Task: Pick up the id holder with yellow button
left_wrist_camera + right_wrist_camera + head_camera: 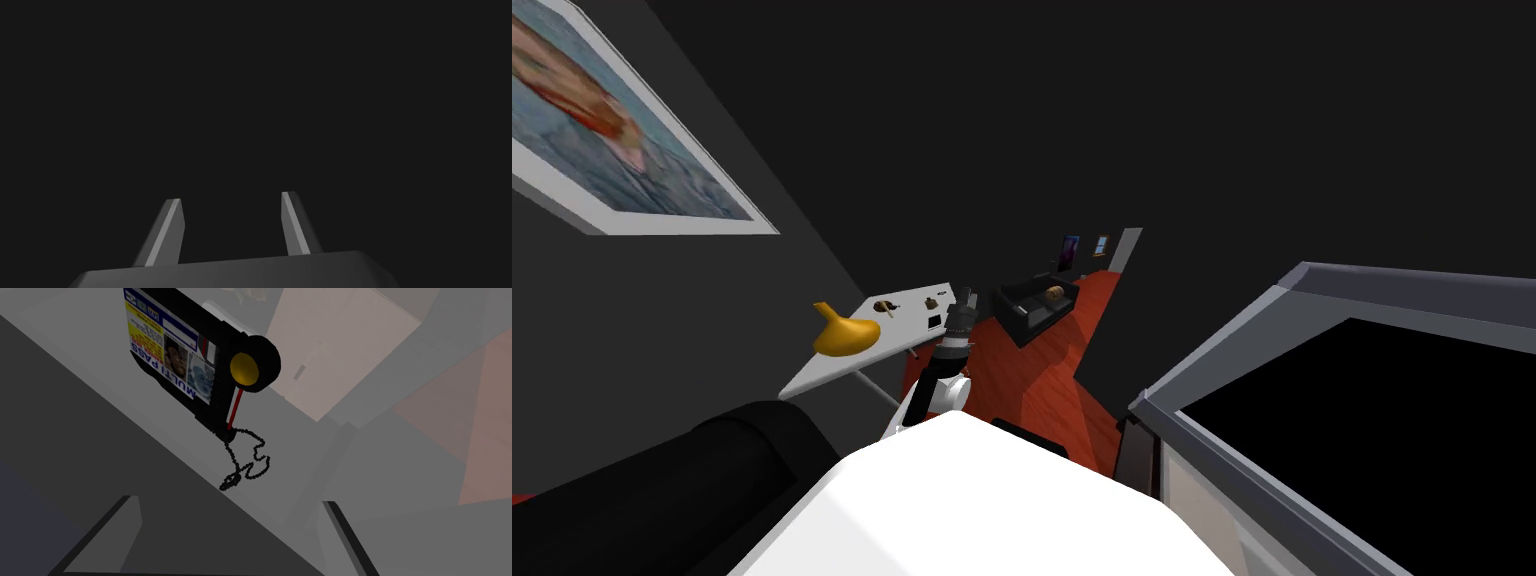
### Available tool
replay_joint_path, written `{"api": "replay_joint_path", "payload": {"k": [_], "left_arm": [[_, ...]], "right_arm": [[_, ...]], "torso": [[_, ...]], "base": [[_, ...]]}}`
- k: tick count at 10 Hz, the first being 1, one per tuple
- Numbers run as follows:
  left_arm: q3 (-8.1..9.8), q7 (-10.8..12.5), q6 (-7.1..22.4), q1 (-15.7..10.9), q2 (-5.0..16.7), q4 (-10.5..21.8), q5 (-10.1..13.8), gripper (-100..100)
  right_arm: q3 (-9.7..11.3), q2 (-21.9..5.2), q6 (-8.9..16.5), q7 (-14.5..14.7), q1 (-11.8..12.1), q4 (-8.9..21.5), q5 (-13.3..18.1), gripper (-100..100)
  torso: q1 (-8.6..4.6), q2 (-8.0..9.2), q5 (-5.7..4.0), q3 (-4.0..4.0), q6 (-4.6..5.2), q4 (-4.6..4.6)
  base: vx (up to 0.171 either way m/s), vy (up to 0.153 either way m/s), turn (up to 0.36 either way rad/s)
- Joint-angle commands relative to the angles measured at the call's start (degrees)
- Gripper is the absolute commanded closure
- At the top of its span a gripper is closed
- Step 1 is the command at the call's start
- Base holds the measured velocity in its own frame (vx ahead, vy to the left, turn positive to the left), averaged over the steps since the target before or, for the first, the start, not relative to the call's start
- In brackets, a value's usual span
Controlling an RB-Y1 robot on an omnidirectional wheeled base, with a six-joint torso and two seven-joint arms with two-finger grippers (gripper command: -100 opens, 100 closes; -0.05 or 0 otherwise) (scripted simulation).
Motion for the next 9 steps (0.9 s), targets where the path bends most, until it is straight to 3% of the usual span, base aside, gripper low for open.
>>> {"api": "replay_joint_path", "payload": {"k": [1,8,9], "left_arm": [[0.0,0.0,0.0,0.0,0.0,0.0,0.0,0],[0.0,0.0,0.0,0.0,0.0,0.0,0.0,0],[0.0,0.0,0.0,0.0,0.0,0.0,0.0,0]], "right_arm": [[0.64,-0.11,1.96,0.28,-1.31,1.52,-2.04,-100],[5.29,-1.46,9.69,0.98,-5.47,6.22,-11.6,-100],[4.83,-1.38,8.71,0.93,-5.09,5.75,-10.68,-100]], "torso": [[0.0,0.0,0.0,0.0,0.0,0.0],[0.09,-0.08,0.02,-0.04,0.0,-0.01],[0.12,0.03,0.02,0.02,0.02,0.0]], "base": [[-0.148,-0.043,0.221],[-0.119,-0.017,0.201],[-0.064,0.002,0.03]]}}
